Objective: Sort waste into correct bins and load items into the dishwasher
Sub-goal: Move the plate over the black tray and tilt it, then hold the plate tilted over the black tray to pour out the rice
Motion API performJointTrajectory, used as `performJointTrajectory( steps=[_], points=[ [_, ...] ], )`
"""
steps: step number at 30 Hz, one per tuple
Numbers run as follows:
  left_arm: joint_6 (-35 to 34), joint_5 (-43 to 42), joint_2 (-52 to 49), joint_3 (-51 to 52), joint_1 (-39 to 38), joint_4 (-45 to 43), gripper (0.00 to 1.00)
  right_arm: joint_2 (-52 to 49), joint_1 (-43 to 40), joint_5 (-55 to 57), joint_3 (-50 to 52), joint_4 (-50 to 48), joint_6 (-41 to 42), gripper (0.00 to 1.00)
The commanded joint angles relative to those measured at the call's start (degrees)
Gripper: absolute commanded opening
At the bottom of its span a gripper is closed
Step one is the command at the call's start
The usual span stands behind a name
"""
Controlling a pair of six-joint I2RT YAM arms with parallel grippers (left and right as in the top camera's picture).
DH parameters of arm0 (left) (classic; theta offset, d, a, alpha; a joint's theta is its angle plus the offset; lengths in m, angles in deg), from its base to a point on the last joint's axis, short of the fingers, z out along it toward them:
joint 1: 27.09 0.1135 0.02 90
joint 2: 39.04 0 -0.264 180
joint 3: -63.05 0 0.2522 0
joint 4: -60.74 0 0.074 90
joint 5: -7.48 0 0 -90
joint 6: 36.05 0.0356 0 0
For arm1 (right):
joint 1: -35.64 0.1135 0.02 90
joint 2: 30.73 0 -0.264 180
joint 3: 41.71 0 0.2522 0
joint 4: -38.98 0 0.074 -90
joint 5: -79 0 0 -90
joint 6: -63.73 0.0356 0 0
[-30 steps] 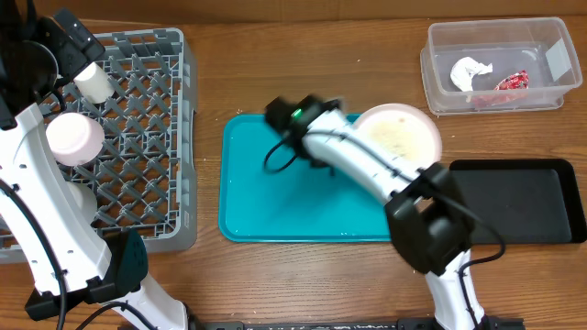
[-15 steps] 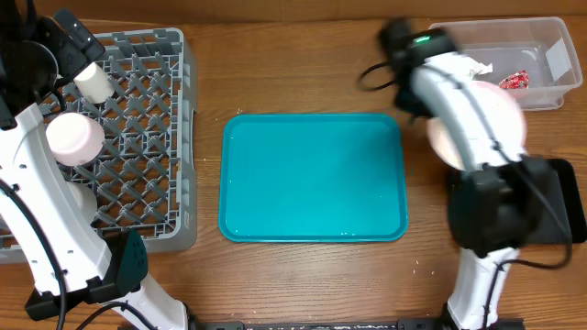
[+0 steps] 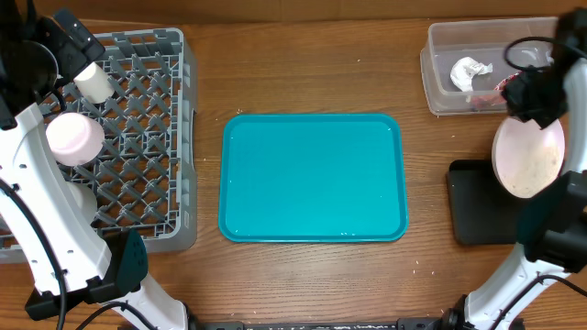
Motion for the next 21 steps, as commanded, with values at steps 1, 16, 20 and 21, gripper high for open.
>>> performJointTrajectory(
  steps=[1, 16, 20, 21],
  points=[
    [0.07, 0.15, -0.04, -0.11, -0.02, -0.09, 1.00, 1.92, -3.58, -9.20, -1.46, 0.74, -1.57, 0.04],
    [0.07, 0.15, -0.04, -0.11, -0.02, -0.09, 1.00, 1.84, -14.12, -28.72, -1.44, 3.50, -9.07, 0.04],
    [0.07, 0.15, -0.04, -0.11, 0.00, -0.09, 1.00, 1.84, -17.55, -30.03, -1.44, 5.18, -9.09, 0.04],
    [0.07, 0.15, -0.04, -0.11, 0.00, -0.09, 1.00, 1.84, -18.34, -30.03, -1.44, 5.53, -9.09, 0.04]
  ],
)
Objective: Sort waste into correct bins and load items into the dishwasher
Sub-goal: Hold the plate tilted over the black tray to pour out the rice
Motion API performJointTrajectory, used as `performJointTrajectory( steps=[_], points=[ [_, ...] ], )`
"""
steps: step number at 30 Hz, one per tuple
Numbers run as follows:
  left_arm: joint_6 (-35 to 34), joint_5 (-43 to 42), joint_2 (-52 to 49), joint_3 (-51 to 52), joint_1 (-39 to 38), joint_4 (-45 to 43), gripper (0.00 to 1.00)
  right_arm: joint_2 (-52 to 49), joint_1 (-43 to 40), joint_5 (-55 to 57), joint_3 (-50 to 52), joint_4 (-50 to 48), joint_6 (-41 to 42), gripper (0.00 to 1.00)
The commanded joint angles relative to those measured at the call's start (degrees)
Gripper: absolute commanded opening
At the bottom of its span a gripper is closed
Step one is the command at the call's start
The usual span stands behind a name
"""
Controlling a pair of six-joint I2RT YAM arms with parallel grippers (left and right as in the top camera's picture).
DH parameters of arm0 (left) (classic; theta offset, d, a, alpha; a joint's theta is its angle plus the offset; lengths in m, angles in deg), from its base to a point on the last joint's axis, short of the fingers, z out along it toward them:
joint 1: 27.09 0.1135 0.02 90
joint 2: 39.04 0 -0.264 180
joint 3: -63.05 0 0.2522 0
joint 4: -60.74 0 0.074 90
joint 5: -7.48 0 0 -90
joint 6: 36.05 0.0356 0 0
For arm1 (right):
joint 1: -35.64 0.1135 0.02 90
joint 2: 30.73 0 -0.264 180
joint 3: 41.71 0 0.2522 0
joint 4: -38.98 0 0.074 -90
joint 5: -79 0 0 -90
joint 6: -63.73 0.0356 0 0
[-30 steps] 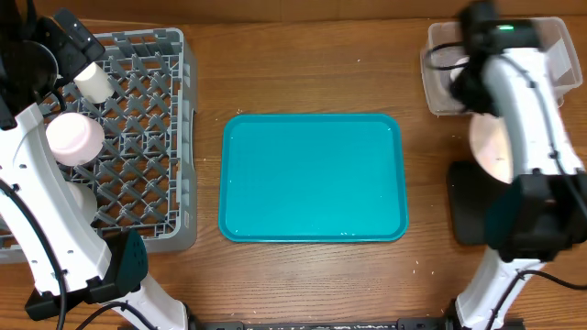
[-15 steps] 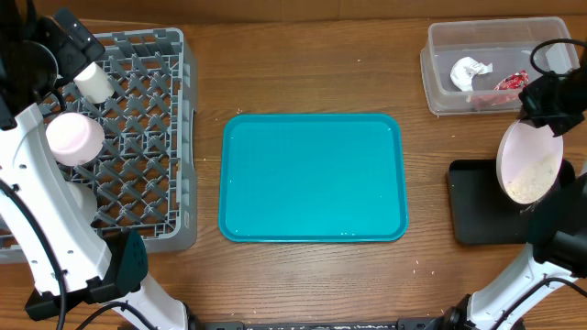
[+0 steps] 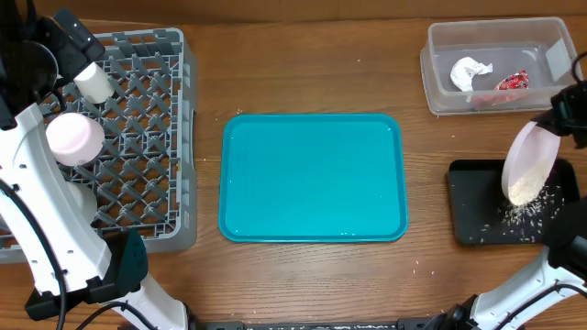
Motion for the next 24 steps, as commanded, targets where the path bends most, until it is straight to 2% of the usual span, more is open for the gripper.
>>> performJointTrajectory(
  steps=[1, 6, 8, 13, 20, 24],
  points=[
    [0.07, 0.15, -0.04, -0.11, -0.02, -0.07, 1.00, 1.84, -3.06, -3.76, -1.44, 0.96, -1.88, 0.04],
    [0.07, 0.15, -0.04, -0.11, 0.00, -0.07, 1.00, 1.84, -6.45, -5.03, -1.44, 2.91, -8.02, 0.04],
    [0.07, 0.15, -0.04, -0.11, 0.00, -0.07, 1.00, 1.84, -7.82, -7.69, -1.44, 3.80, -11.87, 0.04],
    [0.07, 0.15, -0.04, -0.11, 0.00, -0.07, 1.00, 1.84, -11.43, -15.69, -1.44, 4.94, -15.54, 0.04],
    [0.07, 0.15, -0.04, -0.11, -0.02, -0.07, 1.00, 1.84, -12.28, -17.84, -1.44, 5.22, -18.18, 0.04],
    [0.07, 0.15, -0.04, -0.11, 0.00, -0.07, 1.00, 1.84, -12.24, -25.40, -1.44, 6.60, -24.59, 0.04]
  ],
)
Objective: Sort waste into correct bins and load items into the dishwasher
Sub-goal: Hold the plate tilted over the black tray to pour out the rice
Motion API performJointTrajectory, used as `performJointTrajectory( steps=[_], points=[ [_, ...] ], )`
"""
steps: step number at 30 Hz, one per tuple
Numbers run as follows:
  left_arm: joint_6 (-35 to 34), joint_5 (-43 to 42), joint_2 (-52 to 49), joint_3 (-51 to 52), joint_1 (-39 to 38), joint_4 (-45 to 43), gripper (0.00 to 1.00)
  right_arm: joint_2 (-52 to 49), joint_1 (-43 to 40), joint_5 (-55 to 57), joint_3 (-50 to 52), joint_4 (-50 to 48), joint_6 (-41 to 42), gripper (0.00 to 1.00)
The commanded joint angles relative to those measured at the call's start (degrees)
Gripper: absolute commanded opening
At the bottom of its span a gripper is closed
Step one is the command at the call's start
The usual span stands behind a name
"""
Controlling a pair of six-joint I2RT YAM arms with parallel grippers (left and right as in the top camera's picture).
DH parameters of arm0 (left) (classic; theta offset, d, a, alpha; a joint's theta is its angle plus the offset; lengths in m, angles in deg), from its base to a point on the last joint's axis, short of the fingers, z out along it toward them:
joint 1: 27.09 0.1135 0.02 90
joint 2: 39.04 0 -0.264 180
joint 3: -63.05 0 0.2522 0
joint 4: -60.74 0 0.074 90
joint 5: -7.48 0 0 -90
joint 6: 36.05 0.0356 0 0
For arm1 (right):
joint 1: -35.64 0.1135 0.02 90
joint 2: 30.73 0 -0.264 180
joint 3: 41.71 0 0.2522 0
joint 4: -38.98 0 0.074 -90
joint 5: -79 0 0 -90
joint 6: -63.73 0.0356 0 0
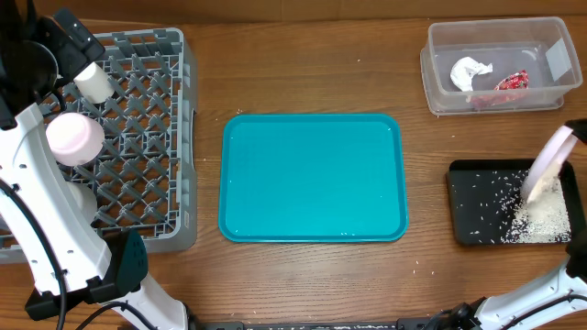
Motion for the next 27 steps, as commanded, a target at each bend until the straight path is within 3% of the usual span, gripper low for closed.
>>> performJointTrajectory(
  steps=[1, 8, 27],
  points=[
    [0.07, 0.15, -0.04, -0.11, 0.00, -0.09, 1.00, 1.77, 0.20, -7.17, -1.44, 0.81, -6.32, 0.04],
    [0.07, 0.15, -0.04, -0.11, 0.00, -0.09, 1.00, 1.64, 0.15, -7.32, -1.44, 4.42, -6.51, 0.04],
    [0.07, 0.15, -0.04, -0.11, -0.02, -0.09, 1.00, 1.40, 1.07, -8.87, -1.11, 3.19, -8.46, 0.04]
  ],
)
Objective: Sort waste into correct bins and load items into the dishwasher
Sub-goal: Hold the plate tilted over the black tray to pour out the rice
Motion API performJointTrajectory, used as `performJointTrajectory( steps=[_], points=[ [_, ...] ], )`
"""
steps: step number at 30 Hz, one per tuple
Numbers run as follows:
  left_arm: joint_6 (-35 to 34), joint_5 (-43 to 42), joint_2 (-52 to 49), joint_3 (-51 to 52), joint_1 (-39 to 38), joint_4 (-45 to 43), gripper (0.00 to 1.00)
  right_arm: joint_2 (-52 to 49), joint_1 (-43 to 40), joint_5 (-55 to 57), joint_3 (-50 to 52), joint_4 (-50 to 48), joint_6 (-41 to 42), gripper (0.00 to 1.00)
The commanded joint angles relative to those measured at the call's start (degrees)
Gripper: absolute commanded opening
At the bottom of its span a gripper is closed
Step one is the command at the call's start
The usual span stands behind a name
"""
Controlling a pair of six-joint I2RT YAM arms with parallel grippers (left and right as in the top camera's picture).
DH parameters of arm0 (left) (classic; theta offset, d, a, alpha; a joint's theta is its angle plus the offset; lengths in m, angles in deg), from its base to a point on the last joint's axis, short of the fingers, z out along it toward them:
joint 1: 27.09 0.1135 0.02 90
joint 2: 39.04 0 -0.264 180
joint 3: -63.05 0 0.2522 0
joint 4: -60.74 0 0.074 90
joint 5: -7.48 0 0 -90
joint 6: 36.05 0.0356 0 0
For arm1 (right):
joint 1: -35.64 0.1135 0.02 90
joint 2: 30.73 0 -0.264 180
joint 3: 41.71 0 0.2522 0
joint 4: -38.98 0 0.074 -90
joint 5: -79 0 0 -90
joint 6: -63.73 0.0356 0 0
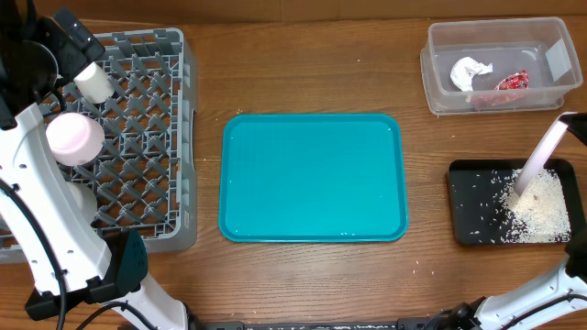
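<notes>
A pink bowl [543, 163] hangs steeply tilted, nearly edge-on, over the black bin [470, 209] at the right. Its low edge is just above a heap of rice [548, 213] lying in that bin. My right gripper [577, 123] shows only as a dark bit at the frame's right edge, shut on the bowl's upper rim. My left gripper [71, 38] is over the far left corner of the grey dish rack [151, 137], and its fingers cannot be made out. A pink cup [73, 137] and a white cup [92, 82] are at the rack's left side.
A teal tray [312, 179] lies in the middle of the wooden table. A clear bin [431, 69] at the back right holds a crumpled white paper [470, 71] and a red wrapper [512, 82]. A few rice grains lie on the wood near the black bin.
The bowl is a little higher and more edge-on over the black bin. The rice heap under it is wider. The left arm has not moved.
First my right gripper held the pink bowl face-up near the clear bin, with residue inside. Then the bowl was tipped over the black bin with rice scattered below. The rice heap grew at each moment, and the bowl now stands nearly on edge.
</notes>
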Motion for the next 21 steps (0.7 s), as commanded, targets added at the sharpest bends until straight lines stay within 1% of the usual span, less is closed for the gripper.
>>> performJointTrajectory(
  steps=[1, 3, 4, 5, 7, 8, 10, 11, 13, 16, 20, 21],
  points=[
    [0.07, 0.15, -0.04, -0.11, 0.00, -0.07, 1.00, 1.40, 0.42, -2.03, -1.11, -0.37, -1.46, 0.04],
    [0.07, 0.15, -0.04, -0.11, 0.00, -0.07, 1.00, 1.38, 0.00, -0.31, -0.96, -0.98, 1.18, 0.04],
    [0.07, 0.15, -0.04, -0.11, -0.02, -0.07, 1.00, 1.38, -0.22, 1.90, -0.63, -1.81, 4.59, 0.04],
    [0.07, 0.15, -0.04, -0.11, 0.00, -0.07, 1.00, 1.36, -0.31, 2.47, -0.55, -2.21, 5.11, 0.04],
    [0.07, 0.15, -0.04, -0.11, 0.00, -0.07, 1.00, 1.36, -0.31, 2.12, -0.42, -2.29, 1.18, 0.04],
    [0.07, 0.15, -0.04, -0.11, -0.02, -0.07, 1.00, 1.36, -0.31, 3.13, -0.42, -1.84, 0.90, 0.04],
    [0.07, 0.15, -0.04, -0.11, 0.00, -0.07, 1.00, 1.38, -0.31, 12.22, -0.39, -2.56, 10.78, 0.04],
    [0.07, 0.15, -0.04, -0.11, -0.02, -0.07, 1.00, 1.38, -0.31, 13.60, -0.37, -3.50, 12.17, 0.04],
    [0.07, 0.15, -0.04, -0.11, -0.02, -0.07, 1.00, 1.38, -0.31, 11.50, -0.37, -4.15, 8.52, 0.04],
    [0.07, 0.15, -0.04, -0.11, 0.00, -0.07, 1.00, 1.36, -0.13, 7.80, -0.37, -2.99, 8.39, 0.04],
    [0.07, 0.15, -0.04, -0.11, -0.02, -0.07, 1.00, 1.36, -0.13, 5.84, -0.37, -2.16, 7.93, 0.04],
    [0.07, 0.15, -0.04, -0.11, 0.00, -0.07, 1.00, 1.38, -0.11, 1.14, -0.37, -0.13, 2.84, 0.04]
  ],
)
